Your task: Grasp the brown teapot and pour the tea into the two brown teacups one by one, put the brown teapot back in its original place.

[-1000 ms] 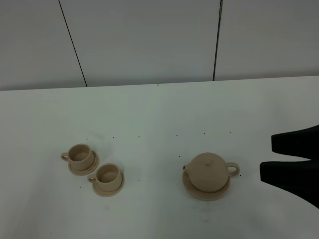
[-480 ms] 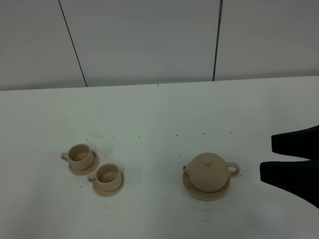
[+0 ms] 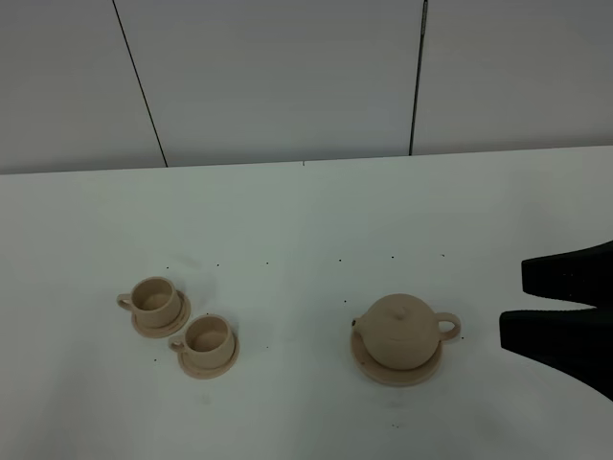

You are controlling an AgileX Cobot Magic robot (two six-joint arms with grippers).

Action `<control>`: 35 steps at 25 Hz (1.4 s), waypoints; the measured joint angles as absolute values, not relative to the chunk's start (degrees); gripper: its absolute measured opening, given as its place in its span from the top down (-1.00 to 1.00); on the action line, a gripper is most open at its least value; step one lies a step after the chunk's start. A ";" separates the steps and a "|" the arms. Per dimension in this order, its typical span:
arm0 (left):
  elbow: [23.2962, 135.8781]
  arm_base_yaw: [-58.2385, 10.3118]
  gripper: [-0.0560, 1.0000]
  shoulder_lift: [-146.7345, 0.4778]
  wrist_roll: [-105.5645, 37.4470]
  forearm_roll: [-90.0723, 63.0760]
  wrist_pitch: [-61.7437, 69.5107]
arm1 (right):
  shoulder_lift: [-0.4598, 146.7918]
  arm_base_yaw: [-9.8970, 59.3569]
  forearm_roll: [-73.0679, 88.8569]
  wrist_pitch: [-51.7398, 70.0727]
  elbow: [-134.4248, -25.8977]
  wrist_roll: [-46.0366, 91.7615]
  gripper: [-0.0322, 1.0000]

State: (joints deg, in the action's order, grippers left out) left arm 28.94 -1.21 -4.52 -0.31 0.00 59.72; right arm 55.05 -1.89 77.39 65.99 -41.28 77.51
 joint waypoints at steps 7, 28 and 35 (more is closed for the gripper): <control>28.94 -1.21 0.46 -4.52 -0.42 0.00 59.72 | 55.05 -1.89 77.39 65.99 -41.28 77.46 -0.21; 28.94 -1.21 0.46 -4.52 -0.44 0.00 59.72 | 55.40 -1.89 74.52 60.32 -41.28 74.31 -0.06; 28.94 -1.21 0.46 -4.52 -0.49 0.00 59.72 | 63.14 3.69 66.91 48.08 -41.28 71.50 -0.06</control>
State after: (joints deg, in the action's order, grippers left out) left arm 28.94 -1.21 -4.52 -0.49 0.00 59.72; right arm 63.14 3.69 66.91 48.08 -41.28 71.50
